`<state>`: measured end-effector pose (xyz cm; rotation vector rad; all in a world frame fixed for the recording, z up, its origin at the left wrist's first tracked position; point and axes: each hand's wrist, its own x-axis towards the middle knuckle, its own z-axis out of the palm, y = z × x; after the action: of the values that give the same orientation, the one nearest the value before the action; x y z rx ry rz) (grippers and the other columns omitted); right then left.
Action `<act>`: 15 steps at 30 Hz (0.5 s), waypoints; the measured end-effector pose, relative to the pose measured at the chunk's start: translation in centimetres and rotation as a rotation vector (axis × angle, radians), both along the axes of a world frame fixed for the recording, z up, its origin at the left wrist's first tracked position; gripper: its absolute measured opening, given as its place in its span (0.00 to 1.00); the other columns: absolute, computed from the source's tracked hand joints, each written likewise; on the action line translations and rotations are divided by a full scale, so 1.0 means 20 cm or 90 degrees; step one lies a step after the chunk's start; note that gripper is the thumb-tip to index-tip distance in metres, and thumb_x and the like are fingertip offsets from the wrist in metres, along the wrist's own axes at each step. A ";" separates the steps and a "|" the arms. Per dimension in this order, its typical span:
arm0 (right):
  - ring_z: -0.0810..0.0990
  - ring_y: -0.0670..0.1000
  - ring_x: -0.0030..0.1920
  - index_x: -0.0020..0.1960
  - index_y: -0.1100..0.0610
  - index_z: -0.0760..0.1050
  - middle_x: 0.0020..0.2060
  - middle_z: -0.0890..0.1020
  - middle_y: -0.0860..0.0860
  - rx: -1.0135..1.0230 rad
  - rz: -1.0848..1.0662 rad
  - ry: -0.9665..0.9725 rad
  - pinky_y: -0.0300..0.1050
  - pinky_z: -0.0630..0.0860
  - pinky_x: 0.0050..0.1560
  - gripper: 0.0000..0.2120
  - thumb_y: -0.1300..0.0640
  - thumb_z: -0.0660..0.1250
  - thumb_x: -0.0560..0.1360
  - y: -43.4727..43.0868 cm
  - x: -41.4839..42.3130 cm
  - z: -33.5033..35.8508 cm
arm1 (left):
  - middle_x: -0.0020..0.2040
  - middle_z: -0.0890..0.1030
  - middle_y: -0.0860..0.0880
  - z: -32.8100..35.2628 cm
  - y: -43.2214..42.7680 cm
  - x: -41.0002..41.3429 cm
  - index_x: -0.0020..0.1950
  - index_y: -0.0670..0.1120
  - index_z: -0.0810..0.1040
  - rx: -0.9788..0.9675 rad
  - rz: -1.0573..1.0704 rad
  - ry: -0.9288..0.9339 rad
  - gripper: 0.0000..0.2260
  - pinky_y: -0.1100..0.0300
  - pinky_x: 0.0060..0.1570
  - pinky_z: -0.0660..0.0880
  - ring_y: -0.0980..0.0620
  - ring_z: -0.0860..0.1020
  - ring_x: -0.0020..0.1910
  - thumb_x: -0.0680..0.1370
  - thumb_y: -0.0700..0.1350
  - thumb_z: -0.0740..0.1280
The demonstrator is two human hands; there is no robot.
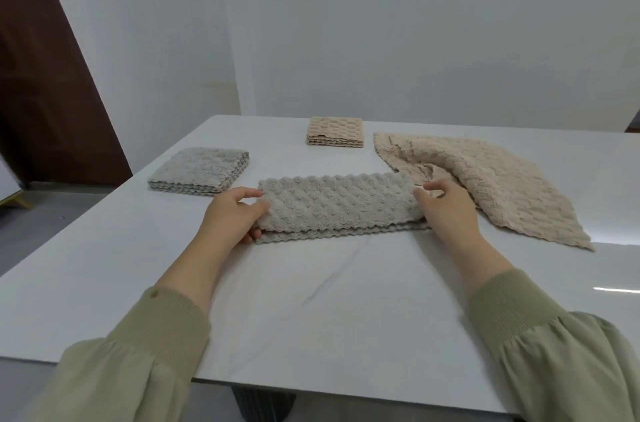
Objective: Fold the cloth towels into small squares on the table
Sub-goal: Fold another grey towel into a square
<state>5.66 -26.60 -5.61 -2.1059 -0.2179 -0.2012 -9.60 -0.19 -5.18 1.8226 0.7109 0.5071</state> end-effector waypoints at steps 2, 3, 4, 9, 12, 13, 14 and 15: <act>0.78 0.53 0.45 0.54 0.55 0.77 0.44 0.81 0.52 -0.028 -0.021 -0.017 0.45 0.71 0.44 0.10 0.54 0.66 0.74 -0.02 0.04 -0.02 | 0.30 0.76 0.48 0.00 0.00 0.00 0.53 0.49 0.79 0.030 -0.024 0.008 0.09 0.65 0.22 0.71 0.56 0.75 0.20 0.74 0.40 0.69; 0.78 0.53 0.43 0.53 0.56 0.78 0.43 0.81 0.53 -0.034 -0.017 -0.016 0.45 0.72 0.44 0.10 0.57 0.66 0.73 -0.02 0.05 -0.02 | 0.30 0.76 0.48 0.00 0.00 0.00 0.53 0.47 0.79 0.039 -0.031 0.012 0.09 0.66 0.21 0.71 0.57 0.74 0.20 0.74 0.39 0.70; 0.78 0.53 0.39 0.52 0.56 0.79 0.40 0.80 0.52 -0.033 -0.005 -0.016 0.44 0.72 0.42 0.09 0.61 0.65 0.72 -0.02 0.06 -0.03 | 0.31 0.75 0.47 -0.01 0.00 0.00 0.52 0.46 0.80 0.043 -0.035 0.014 0.08 0.66 0.21 0.71 0.57 0.74 0.20 0.74 0.38 0.70; 0.74 0.49 0.34 0.48 0.57 0.79 0.34 0.77 0.51 0.027 0.018 -0.055 0.41 0.70 0.38 0.07 0.64 0.66 0.73 -0.01 0.07 -0.03 | 0.30 0.74 0.50 0.01 -0.01 -0.01 0.44 0.48 0.82 0.051 -0.038 -0.004 0.05 0.66 0.23 0.71 0.56 0.74 0.22 0.74 0.38 0.70; 0.75 0.50 0.34 0.47 0.56 0.79 0.34 0.78 0.50 0.042 0.000 -0.055 0.45 0.74 0.42 0.06 0.63 0.66 0.73 -0.02 0.09 -0.03 | 0.29 0.74 0.49 0.01 -0.01 -0.01 0.41 0.50 0.83 0.076 -0.046 -0.003 0.07 0.65 0.26 0.69 0.53 0.72 0.25 0.73 0.38 0.71; 0.75 0.50 0.33 0.46 0.55 0.79 0.33 0.78 0.50 0.033 -0.003 -0.049 0.46 0.75 0.42 0.05 0.63 0.66 0.73 -0.03 0.09 -0.03 | 0.30 0.74 0.49 0.00 -0.01 -0.01 0.40 0.51 0.83 0.089 -0.046 0.002 0.07 0.64 0.28 0.68 0.53 0.71 0.27 0.72 0.38 0.71; 0.75 0.50 0.33 0.45 0.55 0.78 0.33 0.78 0.50 0.019 -0.003 -0.044 0.46 0.75 0.42 0.05 0.63 0.65 0.72 -0.03 0.10 -0.03 | 0.30 0.73 0.50 0.00 -0.01 -0.01 0.40 0.51 0.83 0.098 -0.046 0.005 0.07 0.63 0.30 0.67 0.53 0.70 0.28 0.72 0.38 0.71; 0.75 0.50 0.33 0.44 0.55 0.78 0.33 0.78 0.50 -0.001 -0.005 -0.040 0.46 0.75 0.42 0.06 0.63 0.65 0.72 -0.03 0.10 -0.04 | 0.30 0.72 0.50 0.00 0.00 -0.01 0.41 0.51 0.83 0.104 -0.048 0.009 0.07 0.63 0.31 0.66 0.53 0.70 0.29 0.72 0.38 0.71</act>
<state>7.67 -27.29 -6.34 -2.1037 -0.2478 -0.2724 -9.86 -0.28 -5.14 1.9996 0.6229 0.5153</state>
